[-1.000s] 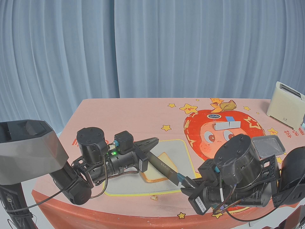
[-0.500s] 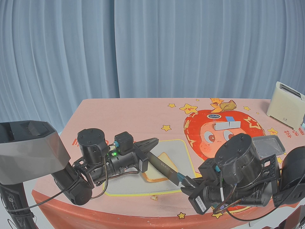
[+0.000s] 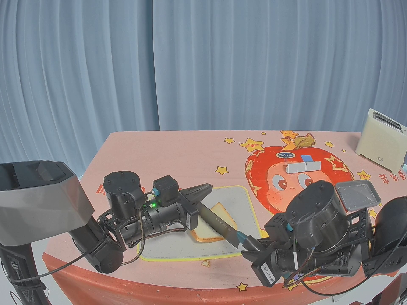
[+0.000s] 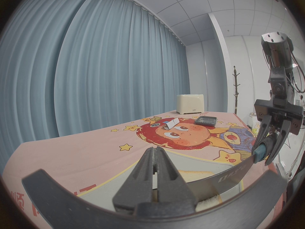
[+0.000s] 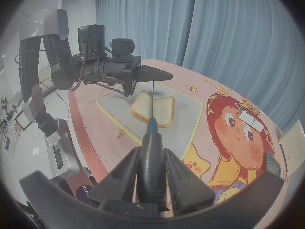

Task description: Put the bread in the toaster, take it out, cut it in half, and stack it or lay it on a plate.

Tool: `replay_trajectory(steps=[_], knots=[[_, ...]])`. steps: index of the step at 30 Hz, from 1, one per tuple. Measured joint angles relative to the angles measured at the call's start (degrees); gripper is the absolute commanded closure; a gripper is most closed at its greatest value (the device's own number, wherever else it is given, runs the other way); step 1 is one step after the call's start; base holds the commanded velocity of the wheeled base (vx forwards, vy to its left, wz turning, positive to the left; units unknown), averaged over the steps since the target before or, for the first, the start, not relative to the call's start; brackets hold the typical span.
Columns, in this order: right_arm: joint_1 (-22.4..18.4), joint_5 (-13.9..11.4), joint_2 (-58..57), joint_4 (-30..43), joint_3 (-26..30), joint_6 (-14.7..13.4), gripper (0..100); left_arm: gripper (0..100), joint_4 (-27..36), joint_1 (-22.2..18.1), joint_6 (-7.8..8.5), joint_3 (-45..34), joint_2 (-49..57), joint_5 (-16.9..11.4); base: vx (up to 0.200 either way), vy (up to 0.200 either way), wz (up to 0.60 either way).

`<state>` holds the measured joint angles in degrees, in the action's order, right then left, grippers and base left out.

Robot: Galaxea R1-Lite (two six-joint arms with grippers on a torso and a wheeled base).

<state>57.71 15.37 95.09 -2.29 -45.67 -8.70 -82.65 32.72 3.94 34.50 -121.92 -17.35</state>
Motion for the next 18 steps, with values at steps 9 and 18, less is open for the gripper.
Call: replay_trajectory(steps=[9, 18], knots=[[0.00, 0.06, -0.02, 0.13, -0.56, 0.00, 100, 100, -0.06, -0.15, 0.00, 0.26, -0.57, -0.09, 0.000, 0.000, 0.00], [0.02, 0.12, -0.10, 0.24, -0.69, 0.00, 100, 100, 0.10, -0.28, -0.02, 0.06, -0.49, -0.06, 0.000, 0.000, 0.00]])
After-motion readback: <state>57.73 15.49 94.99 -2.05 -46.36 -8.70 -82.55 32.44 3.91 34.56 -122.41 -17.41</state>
